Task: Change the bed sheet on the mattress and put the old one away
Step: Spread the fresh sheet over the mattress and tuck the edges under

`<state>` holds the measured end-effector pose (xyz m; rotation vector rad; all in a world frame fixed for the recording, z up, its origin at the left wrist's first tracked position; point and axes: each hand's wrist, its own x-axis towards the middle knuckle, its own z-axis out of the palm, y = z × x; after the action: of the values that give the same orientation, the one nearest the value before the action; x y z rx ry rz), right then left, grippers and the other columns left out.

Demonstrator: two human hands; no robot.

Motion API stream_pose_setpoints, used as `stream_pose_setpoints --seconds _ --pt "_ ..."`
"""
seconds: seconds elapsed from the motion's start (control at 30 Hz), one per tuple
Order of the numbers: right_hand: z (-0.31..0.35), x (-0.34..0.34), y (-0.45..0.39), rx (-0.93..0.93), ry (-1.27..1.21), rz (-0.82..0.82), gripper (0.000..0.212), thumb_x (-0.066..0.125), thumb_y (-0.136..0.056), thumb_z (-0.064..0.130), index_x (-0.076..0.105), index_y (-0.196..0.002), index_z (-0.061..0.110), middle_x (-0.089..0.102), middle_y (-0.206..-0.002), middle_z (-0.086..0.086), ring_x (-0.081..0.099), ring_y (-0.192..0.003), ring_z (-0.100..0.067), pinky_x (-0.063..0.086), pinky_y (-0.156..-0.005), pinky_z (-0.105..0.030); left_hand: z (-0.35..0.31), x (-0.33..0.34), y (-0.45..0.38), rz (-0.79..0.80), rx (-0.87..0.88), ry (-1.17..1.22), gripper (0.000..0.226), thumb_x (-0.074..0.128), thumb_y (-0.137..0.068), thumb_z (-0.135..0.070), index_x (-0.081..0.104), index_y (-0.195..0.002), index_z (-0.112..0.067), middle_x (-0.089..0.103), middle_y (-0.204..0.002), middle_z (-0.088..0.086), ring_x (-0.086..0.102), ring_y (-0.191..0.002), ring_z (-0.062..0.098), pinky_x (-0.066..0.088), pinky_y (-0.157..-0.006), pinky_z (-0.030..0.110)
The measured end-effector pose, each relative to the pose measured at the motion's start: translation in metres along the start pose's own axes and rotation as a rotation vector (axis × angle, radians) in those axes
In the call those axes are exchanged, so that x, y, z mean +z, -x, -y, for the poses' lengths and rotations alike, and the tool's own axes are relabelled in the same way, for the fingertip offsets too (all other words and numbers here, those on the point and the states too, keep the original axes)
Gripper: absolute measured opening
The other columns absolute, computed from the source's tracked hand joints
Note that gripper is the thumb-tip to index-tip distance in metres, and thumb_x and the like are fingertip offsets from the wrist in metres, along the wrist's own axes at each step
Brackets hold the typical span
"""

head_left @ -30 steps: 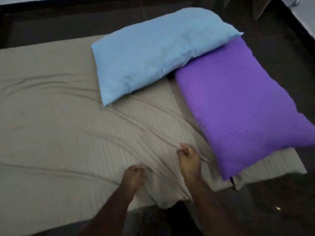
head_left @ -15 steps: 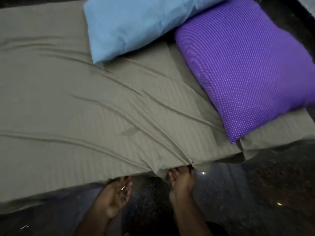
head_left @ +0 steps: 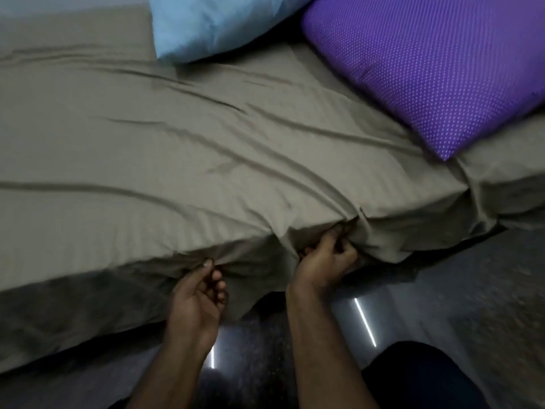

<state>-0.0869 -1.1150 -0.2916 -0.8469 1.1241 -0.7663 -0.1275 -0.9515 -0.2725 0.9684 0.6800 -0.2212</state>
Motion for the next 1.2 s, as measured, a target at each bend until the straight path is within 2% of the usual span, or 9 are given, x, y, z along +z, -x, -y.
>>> stream_pose_setpoints --seconds 0.1,0.2,0.3,0.43,0.63,0.73,0.9,1.1,1.2 --pt "-0.009 -0.006 -0.009 -0.153 0.01 0.073 0.02 0.06 -0.1 0.023 0.054 -0.087 0.009 0.053 -0.062 -0.006 0.048 -0.047 -0.022 0.047 -0.052 -0.039 0.019 -0.015 -0.01 0.047 0.206 -0.022 0.029 0.05 -0.094 -0.005 0.056 -0.07 -0.019 0.049 -0.053 -0.006 0.046 -0.047 0.004 0.038 -0.043 0.016" --pt "-0.014 -0.03 -0.012 -0.183 0.037 0.025 0.018 0.055 -0.1 0.024 0.054 -0.086 0.014 0.057 -0.071 -0.015 0.054 -0.058 -0.028 0.046 -0.061 -0.042 0.041 -0.045 -0.007 0.034 0.32 -0.213 0.047 0.046 -0.09 -0.001 0.054 -0.048 -0.02 0.04 -0.045 -0.004 0.037 -0.041 0.007 0.033 -0.043 0.021" --pt "-0.021 -0.073 -0.001 -0.214 0.24 -0.04 0.031 0.053 -0.101 0.023 0.06 -0.102 -0.008 0.065 -0.098 -0.032 0.063 -0.091 -0.04 0.039 -0.075 -0.035 0.047 -0.07 0.008 -0.022 0.155 -0.404 0.032 0.06 -0.082 -0.024 0.049 -0.054 -0.015 0.038 -0.04 0.001 0.035 -0.033 0.013 0.032 -0.043 0.022" --pt "-0.017 -0.073 -0.007 -0.137 0.208 -0.022 0.02 0.058 -0.1 0.018 0.058 -0.101 -0.002 0.065 -0.096 -0.026 0.063 -0.089 -0.038 0.048 -0.082 -0.038 0.03 -0.067 -0.001 0.07 -0.177 -0.584 0.038 0.045 -0.103 -0.034 0.058 -0.077 -0.01 0.056 -0.054 0.005 0.048 -0.036 0.017 0.026 -0.05 0.019" --pt "0.015 -0.043 -0.048 -0.18 0.027 -0.143 0.032 0.063 -0.097 0.015 0.058 -0.121 -0.006 0.064 -0.108 -0.012 0.062 -0.099 -0.024 0.049 -0.088 -0.034 0.006 -0.053 -0.011 0.055 -0.129 -0.592 0.041 0.052 -0.098 -0.051 0.065 -0.105 -0.014 0.07 -0.091 0.006 0.057 -0.061 0.022 0.027 -0.042 0.015" --pt "0.02 -0.028 -0.073 -0.147 0.161 -0.012 0.029 0.068 -0.094 0.022 0.064 -0.111 -0.001 0.071 -0.107 -0.017 0.066 -0.099 -0.03 0.053 -0.092 -0.042 0.024 -0.026 -0.005 0.204 -0.224 -0.644 0.034 0.055 -0.098 -0.047 0.064 -0.115 -0.019 0.077 -0.094 0.003 0.067 -0.067 0.022 0.032 -0.041 0.014" --pt "0.03 -0.042 -0.086 -0.139 0.188 -0.036 0.02 0.073 -0.09 0.025 0.067 -0.097 0.007 0.07 -0.093 -0.013 0.064 -0.087 -0.027 0.054 -0.087 -0.038 0.066 0.076 0.016 0.532 -0.251 -0.861 0.043 0.053 -0.095 -0.058 0.066 -0.108 -0.019 0.079 -0.091 0.0 0.067 -0.062 0.016 0.032 -0.044 0.016" --pt "0.085 -0.054 -0.139 -0.238 0.09 -0.039 0.053 0.072 -0.091 0.02 0.052 -0.137 0.004 0.064 -0.116 -0.007 0.064 -0.109 -0.026 0.051 -0.1 -0.042 0.107 0.159 0.011 0.491 -0.259 -0.58 0.037 0.056 -0.098 -0.049 0.064 -0.095 -0.014 0.075 -0.076 0.0 0.056 -0.041 0.008 0.023 -0.035 0.011" --pt "0.076 -0.039 -0.209 -0.235 0.15 -0.004 0.058 0.071 -0.071 0.05 0.059 -0.117 0.017 0.069 -0.119 -0.018 0.068 -0.106 -0.037 0.052 -0.094 -0.054 0.122 0.178 0.008 0.404 -0.301 -0.351 0.019 0.059 -0.1 -0.03 0.062 -0.087 -0.016 0.069 -0.058 -0.009 0.053 -0.036 0.001 0.023 -0.031 0.009"
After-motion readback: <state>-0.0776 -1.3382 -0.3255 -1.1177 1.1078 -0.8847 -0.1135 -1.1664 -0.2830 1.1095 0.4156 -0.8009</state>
